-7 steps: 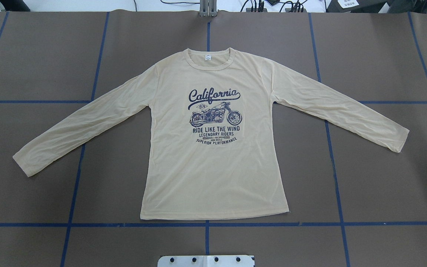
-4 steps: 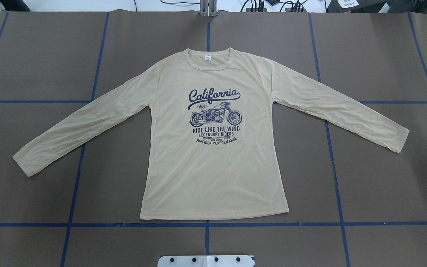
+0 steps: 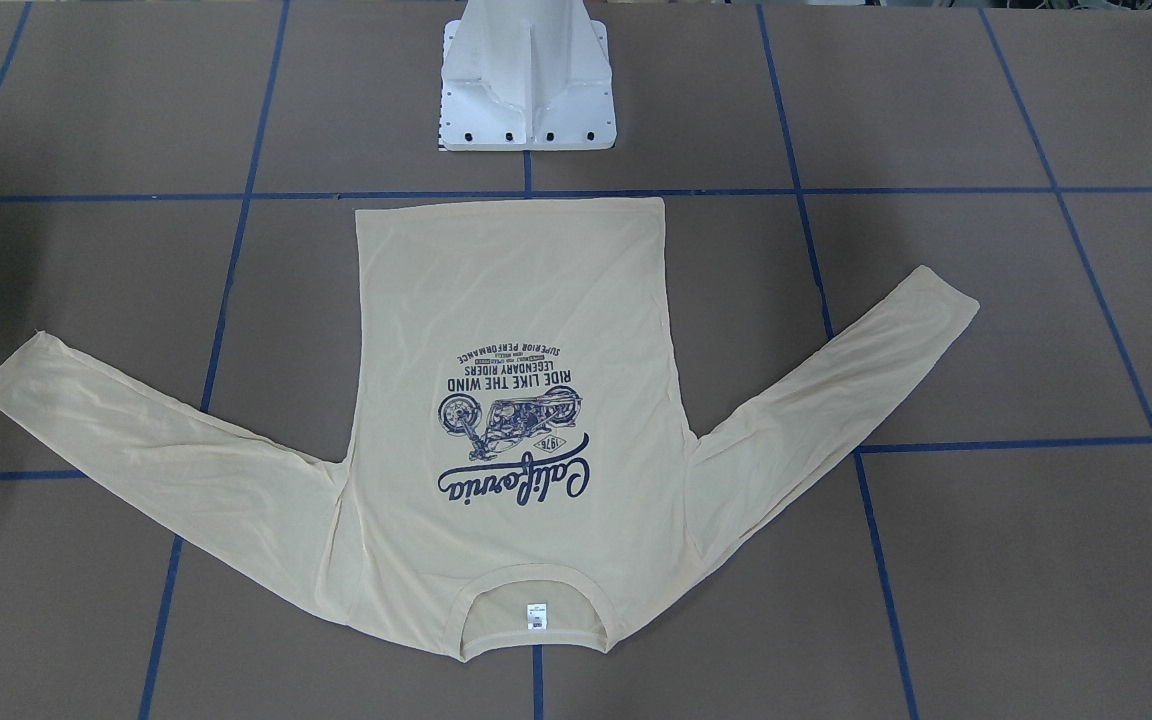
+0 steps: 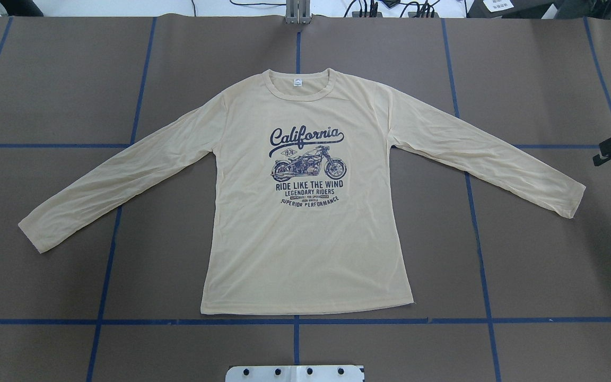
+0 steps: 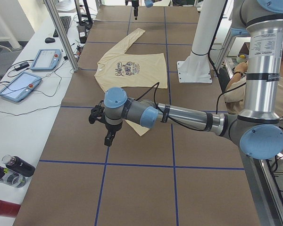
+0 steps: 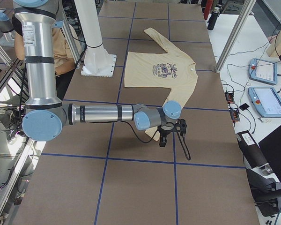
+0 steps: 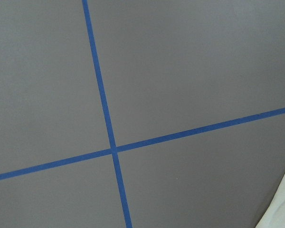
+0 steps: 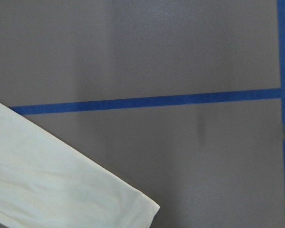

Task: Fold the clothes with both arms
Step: 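Move the right gripper toward the sleeve cuff nearest it, then lower the right gripper and grasp the cuff of the nearby sleeve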

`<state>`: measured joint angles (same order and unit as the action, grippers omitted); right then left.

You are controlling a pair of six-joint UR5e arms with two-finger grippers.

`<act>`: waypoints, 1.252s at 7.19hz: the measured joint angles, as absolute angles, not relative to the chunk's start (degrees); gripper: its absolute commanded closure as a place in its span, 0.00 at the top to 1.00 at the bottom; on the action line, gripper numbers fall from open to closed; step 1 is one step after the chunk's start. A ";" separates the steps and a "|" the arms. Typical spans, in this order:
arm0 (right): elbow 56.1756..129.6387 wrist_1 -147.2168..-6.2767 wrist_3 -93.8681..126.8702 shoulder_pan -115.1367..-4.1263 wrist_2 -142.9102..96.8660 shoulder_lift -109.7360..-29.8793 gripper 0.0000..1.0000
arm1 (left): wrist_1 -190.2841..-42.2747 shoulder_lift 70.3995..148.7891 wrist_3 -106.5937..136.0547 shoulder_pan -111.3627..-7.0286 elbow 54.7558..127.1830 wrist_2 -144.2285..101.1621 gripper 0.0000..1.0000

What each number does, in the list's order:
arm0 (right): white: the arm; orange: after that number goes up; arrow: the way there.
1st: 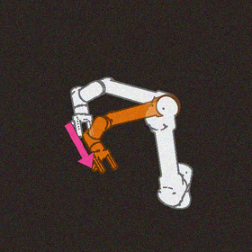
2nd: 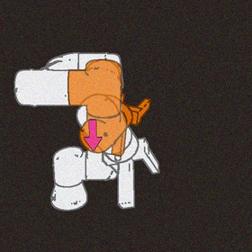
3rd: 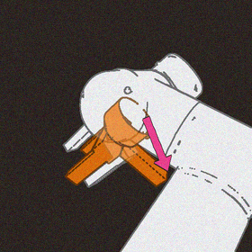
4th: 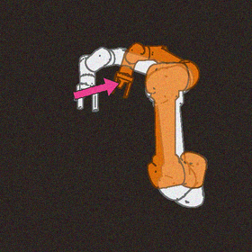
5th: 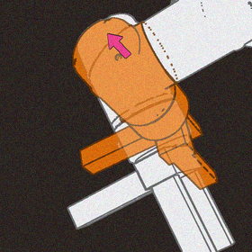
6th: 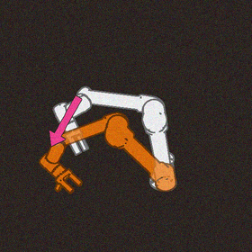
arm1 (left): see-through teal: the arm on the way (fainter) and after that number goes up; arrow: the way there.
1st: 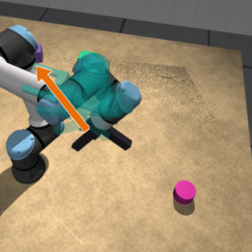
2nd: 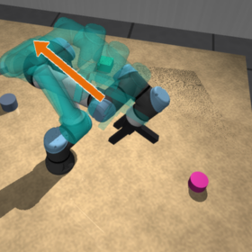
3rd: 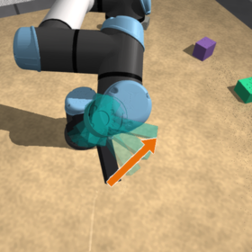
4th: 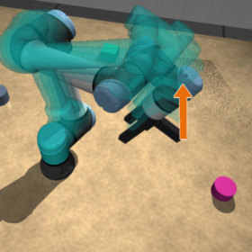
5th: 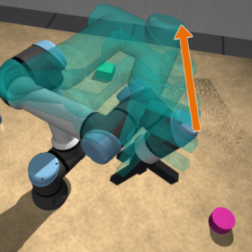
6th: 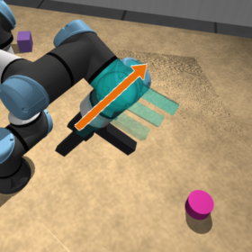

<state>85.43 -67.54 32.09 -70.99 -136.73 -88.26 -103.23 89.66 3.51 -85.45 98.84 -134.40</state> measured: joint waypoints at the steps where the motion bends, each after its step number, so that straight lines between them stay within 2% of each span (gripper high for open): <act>1: 82.48 -61.20 36.33 -69.34 -136.61 -88.29 1.00 | -104.74 89.61 3.50 -85.44 98.48 -134.61 0.99; 3: 78.70 -54.31 39.65 -68.14 -136.38 -88.29 1.00 | -105.61 89.57 3.64 -85.43 98.20 -134.74 0.99; 6: 77.86 -52.56 43.36 -66.65 -136.22 -88.16 0.97 | -105.75 89.56 3.69 -85.43 98.17 -134.74 0.99; 9: 77.72 -52.52 43.78 -65.53 -135.57 -88.17 0.86 | -105.80 89.56 3.69 -85.43 98.17 -134.74 0.99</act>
